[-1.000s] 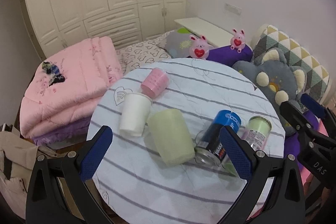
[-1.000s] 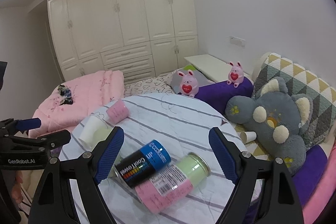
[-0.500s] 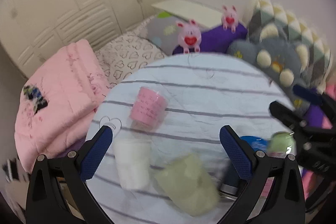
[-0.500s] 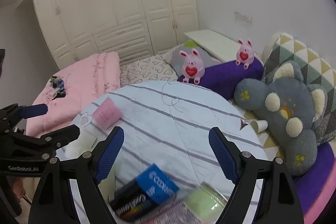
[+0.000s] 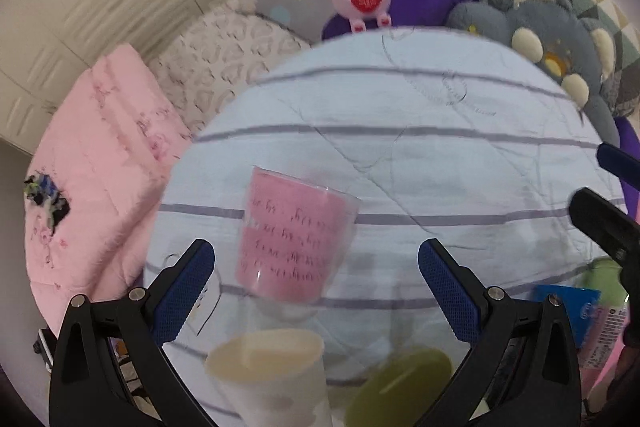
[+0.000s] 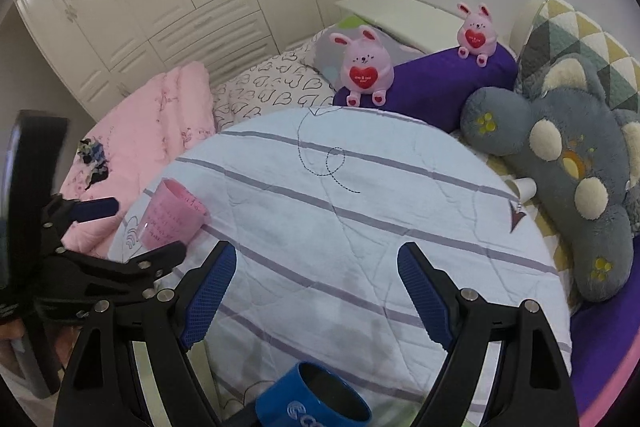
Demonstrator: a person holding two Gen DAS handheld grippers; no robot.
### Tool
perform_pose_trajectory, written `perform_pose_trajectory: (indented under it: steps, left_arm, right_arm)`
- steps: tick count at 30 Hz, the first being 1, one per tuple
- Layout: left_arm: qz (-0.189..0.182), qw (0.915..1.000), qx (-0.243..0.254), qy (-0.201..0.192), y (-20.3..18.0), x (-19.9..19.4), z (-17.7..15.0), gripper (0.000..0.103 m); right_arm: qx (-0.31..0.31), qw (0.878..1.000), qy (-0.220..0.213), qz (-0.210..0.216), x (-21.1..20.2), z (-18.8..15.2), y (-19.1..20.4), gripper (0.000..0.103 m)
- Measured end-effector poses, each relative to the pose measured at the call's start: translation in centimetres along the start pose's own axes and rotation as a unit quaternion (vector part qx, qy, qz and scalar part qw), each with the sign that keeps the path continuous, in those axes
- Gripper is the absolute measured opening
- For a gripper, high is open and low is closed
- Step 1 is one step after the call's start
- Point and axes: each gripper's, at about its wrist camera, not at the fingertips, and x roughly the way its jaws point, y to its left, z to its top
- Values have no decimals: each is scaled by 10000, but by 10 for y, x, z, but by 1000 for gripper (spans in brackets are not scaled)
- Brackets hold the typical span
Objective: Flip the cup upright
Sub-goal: 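Close the left tool on the pink cup and lift it off the table, then turn the pink cup rim-up and lower it onto the table, open left tool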
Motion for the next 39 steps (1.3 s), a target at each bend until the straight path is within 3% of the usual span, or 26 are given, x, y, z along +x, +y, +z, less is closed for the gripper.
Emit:
perform_pose_trajectory:
  steps: [12, 16, 21, 31, 39]
  left_arm:
    - [-44, 9984, -123, 549, 11, 46, 9, 99]
    - [-269, 9976, -299, 571, 15, 53, 11, 69]
    - [-399, 9969, -520, 436, 20, 47, 11, 66]
    - [-266, 9968, -753, 43, 21, 3, -3, 66]
    - [-169, 9967, -683, -409, 1, -77, -40, 66]
  right_arm:
    - [57, 9997, 247, 39, 24, 3, 1, 84]
    - [81, 9996, 270, 38, 25, 2, -1, 84]
    - [66, 9996, 259, 15, 22, -1, -1, 84]
    - [33, 9997, 229, 27, 6, -7, -2, 84]
    - [-106, 9999, -42, 100, -39, -20, 7, 84]
